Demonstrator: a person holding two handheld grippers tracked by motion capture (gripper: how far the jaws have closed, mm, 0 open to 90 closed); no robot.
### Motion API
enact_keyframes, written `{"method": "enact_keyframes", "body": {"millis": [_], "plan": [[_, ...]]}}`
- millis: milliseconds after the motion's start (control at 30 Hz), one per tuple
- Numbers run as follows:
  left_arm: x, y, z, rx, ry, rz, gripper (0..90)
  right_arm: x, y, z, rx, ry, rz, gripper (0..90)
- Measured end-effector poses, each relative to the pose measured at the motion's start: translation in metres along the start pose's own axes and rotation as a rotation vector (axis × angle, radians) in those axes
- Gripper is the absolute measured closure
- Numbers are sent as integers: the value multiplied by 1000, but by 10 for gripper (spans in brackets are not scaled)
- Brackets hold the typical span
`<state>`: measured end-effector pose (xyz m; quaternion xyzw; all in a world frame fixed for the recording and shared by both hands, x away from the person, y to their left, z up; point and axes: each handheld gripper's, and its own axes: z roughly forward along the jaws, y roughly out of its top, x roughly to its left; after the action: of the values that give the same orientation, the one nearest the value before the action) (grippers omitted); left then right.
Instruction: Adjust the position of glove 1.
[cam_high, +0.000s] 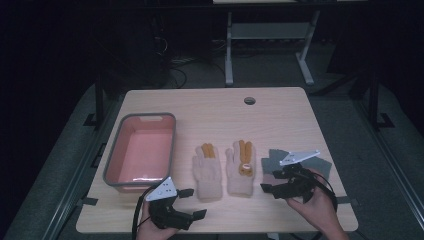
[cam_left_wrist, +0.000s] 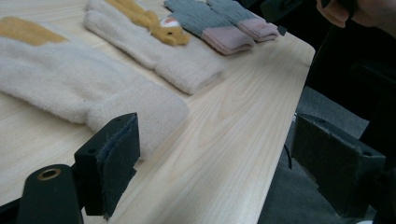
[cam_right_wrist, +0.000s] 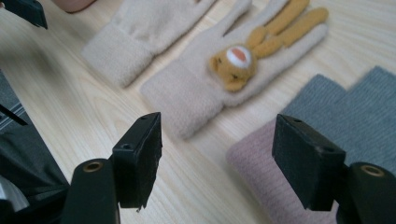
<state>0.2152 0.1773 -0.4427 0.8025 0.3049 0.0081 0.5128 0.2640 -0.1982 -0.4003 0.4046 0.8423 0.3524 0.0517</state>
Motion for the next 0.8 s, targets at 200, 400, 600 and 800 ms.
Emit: {"method": "enact_keyframes", "body": {"millis": [200, 400, 600, 800], "plan": [[-1, 0, 0, 2, 0, 10, 160, 0, 11, 0, 15, 13, -7, 329], [-1, 1, 3, 4, 2, 24, 160, 0, 27, 6, 37, 28, -20, 329], [-3, 1, 9, 14, -30, 27, 161, 0, 46, 18, 69, 25, -40, 329], [-4, 0, 9, 15, -34, 26, 160, 2, 64, 34, 102, 24, -65, 329]]}}
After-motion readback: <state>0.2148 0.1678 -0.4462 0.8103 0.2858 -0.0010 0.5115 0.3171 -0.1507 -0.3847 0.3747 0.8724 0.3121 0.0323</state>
